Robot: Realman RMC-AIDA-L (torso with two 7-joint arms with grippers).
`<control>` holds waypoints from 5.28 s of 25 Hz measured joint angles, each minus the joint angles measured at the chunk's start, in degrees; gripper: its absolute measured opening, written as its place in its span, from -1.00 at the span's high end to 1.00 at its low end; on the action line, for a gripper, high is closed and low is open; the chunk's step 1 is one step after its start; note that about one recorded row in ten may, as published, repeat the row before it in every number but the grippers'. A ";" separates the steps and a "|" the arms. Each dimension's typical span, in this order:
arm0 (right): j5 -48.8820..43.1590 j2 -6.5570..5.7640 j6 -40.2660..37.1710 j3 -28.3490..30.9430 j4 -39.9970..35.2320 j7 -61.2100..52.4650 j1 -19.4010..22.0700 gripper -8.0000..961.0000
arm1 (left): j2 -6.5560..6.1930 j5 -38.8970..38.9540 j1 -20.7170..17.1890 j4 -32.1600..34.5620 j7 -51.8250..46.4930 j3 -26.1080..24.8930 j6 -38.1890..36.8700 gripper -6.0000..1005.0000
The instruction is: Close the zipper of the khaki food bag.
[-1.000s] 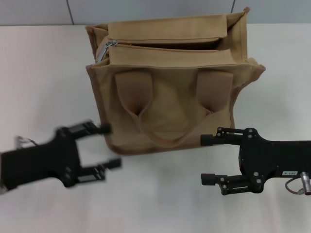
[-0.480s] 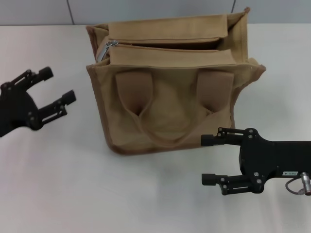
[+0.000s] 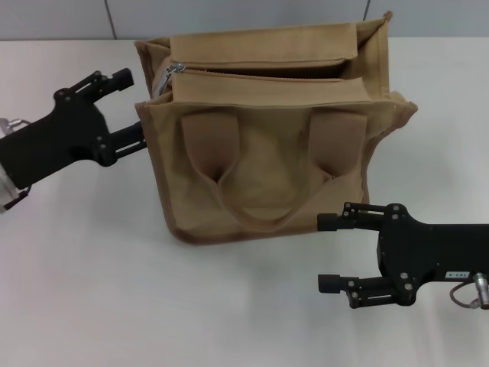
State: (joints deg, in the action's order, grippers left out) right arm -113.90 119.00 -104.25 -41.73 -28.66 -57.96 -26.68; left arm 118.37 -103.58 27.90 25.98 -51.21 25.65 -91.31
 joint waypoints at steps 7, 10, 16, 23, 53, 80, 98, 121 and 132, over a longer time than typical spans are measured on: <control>0.06 0.00 0.02 0.09 0.00 0.04 0.01 -0.67 | 0.13 0.22 1.94 0.00 0.03 4.10 1.92 -0.36; 0.20 0.00 0.02 0.00 0.00 0.05 -0.26 -0.67 | 0.13 1.27 2.19 0.01 0.04 3.92 2.54 -0.23; 0.47 0.00 -0.20 -0.01 -0.23 0.05 -0.51 -0.67 | 0.04 4.85 1.37 0.04 0.02 3.73 2.12 0.25; 0.70 0.00 -0.70 0.50 -0.22 -0.10 -1.01 -0.67 | 0.01 5.41 1.11 0.20 -0.44 3.70 -0.03 0.67; 16.63 0.07 12.74 -5.17 0.96 -37.25 -20.02 -0.40 | 0.28 9.68 5.10 0.05 -6.00 4.23 -6.02 0.99; 19.50 0.64 23.14 -11.19 1.49 -40.47 -23.06 0.36 | 0.67 14.88 10.11 -7.30 -4.77 4.19 -2.99 0.95; 21.16 0.31 22.37 -12.73 0.18 -39.29 -20.18 0.99 | 0.47 16.80 7.52 -8.61 -4.85 4.51 -5.45 0.92; 19.24 -3.08 -1.68 -1.63 -11.47 -26.88 1.23 0.57 | 0.07 20.93 4.09 -6.27 -6.01 4.74 -4.50 0.89; 5.92 -1.93 -2.69 -2.05 -6.62 -7.75 1.92 -0.11 | 0.02 20.85 3.82 -6.03 -6.41 4.65 -2.27 0.88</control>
State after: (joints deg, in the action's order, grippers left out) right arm -107.98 117.07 -106.94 -43.78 -35.28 -65.71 -24.77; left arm 118.39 -82.72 31.73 19.94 -57.62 30.30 -93.58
